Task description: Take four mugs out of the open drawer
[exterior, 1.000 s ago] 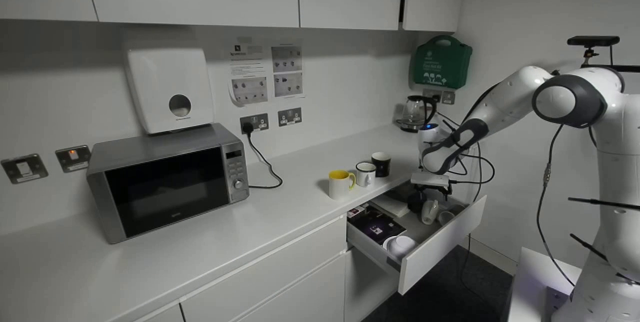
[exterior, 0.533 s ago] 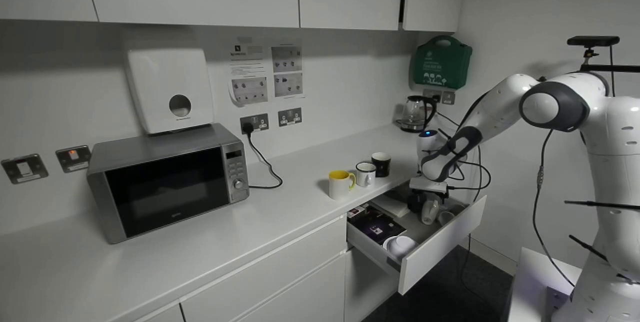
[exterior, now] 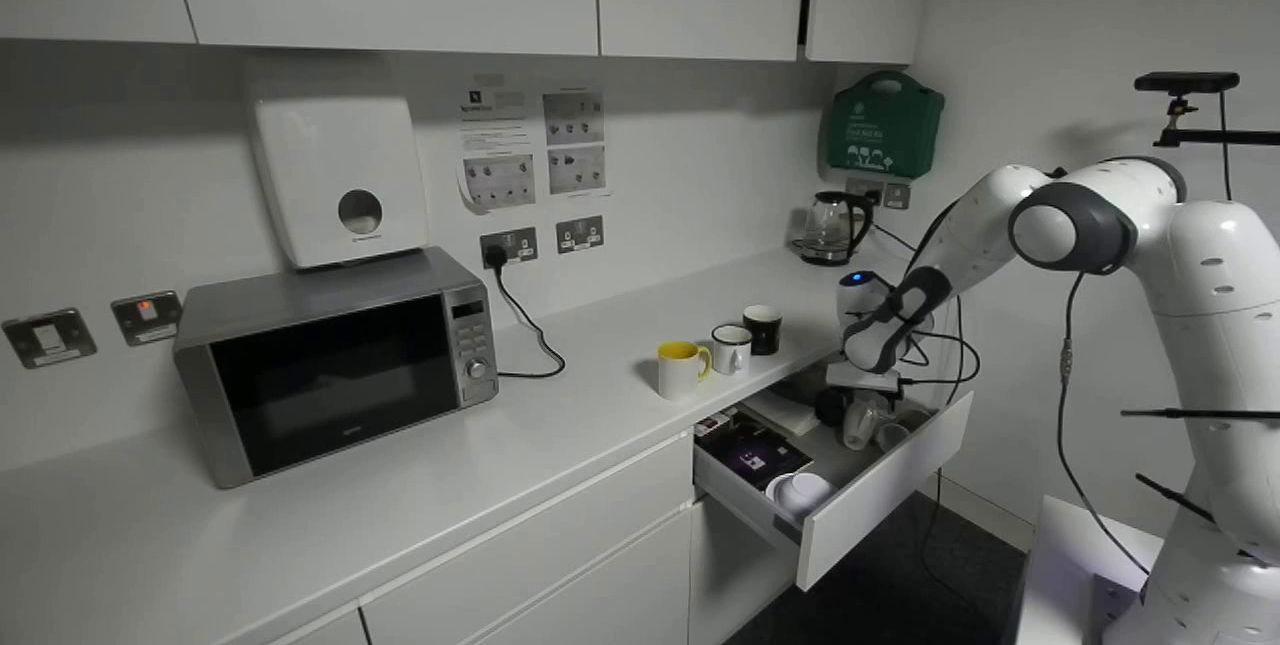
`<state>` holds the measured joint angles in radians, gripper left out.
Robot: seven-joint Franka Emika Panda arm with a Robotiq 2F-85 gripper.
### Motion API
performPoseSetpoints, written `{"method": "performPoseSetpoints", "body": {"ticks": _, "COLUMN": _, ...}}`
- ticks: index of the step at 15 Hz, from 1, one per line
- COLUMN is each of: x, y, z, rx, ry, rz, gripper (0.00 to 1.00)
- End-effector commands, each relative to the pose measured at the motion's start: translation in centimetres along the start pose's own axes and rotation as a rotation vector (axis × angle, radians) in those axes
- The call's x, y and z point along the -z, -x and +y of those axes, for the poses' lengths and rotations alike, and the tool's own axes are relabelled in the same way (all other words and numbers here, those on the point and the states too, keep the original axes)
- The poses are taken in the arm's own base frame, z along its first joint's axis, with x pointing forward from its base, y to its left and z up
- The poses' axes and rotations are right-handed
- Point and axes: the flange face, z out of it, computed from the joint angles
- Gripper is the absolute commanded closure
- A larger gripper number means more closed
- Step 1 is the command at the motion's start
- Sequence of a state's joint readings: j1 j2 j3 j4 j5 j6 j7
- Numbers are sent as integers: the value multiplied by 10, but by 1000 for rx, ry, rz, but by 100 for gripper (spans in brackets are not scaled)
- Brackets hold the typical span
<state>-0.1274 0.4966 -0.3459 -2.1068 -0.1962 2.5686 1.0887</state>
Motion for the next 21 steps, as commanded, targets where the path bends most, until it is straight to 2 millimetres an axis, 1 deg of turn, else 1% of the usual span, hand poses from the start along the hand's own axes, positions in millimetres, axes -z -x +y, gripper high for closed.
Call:
{"method": "performPoseSetpoints", "body": {"ticks": 1, "x": -2, "y": -18, "z": -3, "rx": 29, "ry": 2, "rz": 47, "gripper": 0}}
{"method": "performPoseSetpoints", "body": {"ticks": 5, "x": -6, "y": -27, "z": -7, "rx": 42, "ry": -1, "rz": 56, "gripper": 0}}
{"method": "performPoseSetpoints", "body": {"ticks": 9, "x": -12, "y": -27, "z": -14, "rx": 65, "ry": -3, "rz": 51, "gripper": 0}}
{"method": "performPoseSetpoints", "body": {"ticks": 12, "x": -20, "y": -25, "z": -18, "rx": 78, "ry": 7, "rz": 44, "gripper": 0}}
{"method": "performPoseSetpoints", "body": {"ticks": 16, "x": -33, "y": -24, "z": -15, "rx": 82, "ry": 28, "rz": 32, "gripper": 4}}
{"method": "performPoseSetpoints", "body": {"ticks": 17, "x": -36, "y": -24, "z": -14, "rx": 82, "ry": 33, "rz": 30, "gripper": 3}}
{"method": "performPoseSetpoints", "body": {"ticks": 18, "x": -38, "y": -24, "z": -13, "rx": 81, "ry": 36, "rz": 28, "gripper": 4}}
{"method": "performPoseSetpoints", "body": {"ticks": 19, "x": -37, "y": -24, "z": -13, "rx": 80, "ry": 34, "rz": 27, "gripper": 28}}
{"method": "performPoseSetpoints", "body": {"ticks": 20, "x": -36, "y": -25, "z": -14, "rx": 81, "ry": 32, "rz": 27, "gripper": 29}}
{"method": "performPoseSetpoints", "body": {"ticks": 21, "x": -34, "y": -26, "z": -16, "rx": 80, "ry": 29, "rz": 29, "gripper": 36}}
